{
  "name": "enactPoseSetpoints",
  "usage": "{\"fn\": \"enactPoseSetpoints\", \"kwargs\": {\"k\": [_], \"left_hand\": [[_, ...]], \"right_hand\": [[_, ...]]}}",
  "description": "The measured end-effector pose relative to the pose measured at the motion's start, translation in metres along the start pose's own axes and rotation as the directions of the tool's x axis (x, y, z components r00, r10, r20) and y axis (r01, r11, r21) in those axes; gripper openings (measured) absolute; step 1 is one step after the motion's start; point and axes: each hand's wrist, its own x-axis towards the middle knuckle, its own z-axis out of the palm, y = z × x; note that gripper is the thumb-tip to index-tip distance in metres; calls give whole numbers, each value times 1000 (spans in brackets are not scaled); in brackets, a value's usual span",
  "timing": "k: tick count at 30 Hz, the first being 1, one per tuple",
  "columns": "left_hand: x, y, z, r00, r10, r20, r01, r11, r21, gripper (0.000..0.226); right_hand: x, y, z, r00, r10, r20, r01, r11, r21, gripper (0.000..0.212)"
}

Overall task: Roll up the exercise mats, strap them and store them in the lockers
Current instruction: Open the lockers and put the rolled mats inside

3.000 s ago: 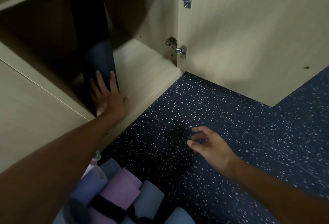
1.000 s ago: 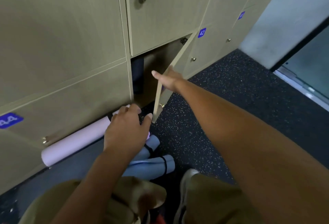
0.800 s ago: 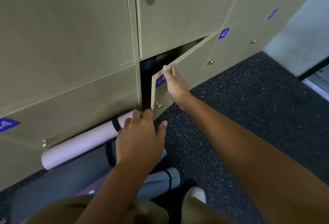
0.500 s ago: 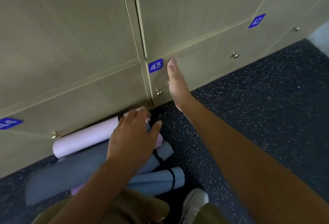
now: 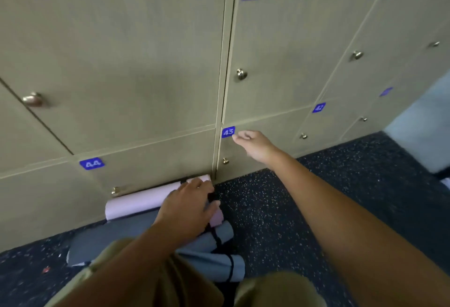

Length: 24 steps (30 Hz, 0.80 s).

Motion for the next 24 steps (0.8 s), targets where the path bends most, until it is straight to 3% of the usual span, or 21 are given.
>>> {"fn": "enactPoseSetpoints", "kwargs": {"k": [7,11,16,24], "left_hand": [[-109,6,-76,991,33,-131,-27,998,51,32],[-155,3,-112,978,39,-207,-37,999,15,34],[-192,-2,-143,957,64,-281,-61,998,21,36],[-228,-14,-188,919,45,-393,-16,997,76,36]], "right_hand": [[-161,-80,-8,989,-144,-38,136,977,-167,43],[-221,-123,-9,973,-214,-83,203,971,-128,28],[-250,-158,0,959,-258,-120,249,965,-89,27],[-253,-199,21,937,-344,-62,335,934,-125,27]]}}
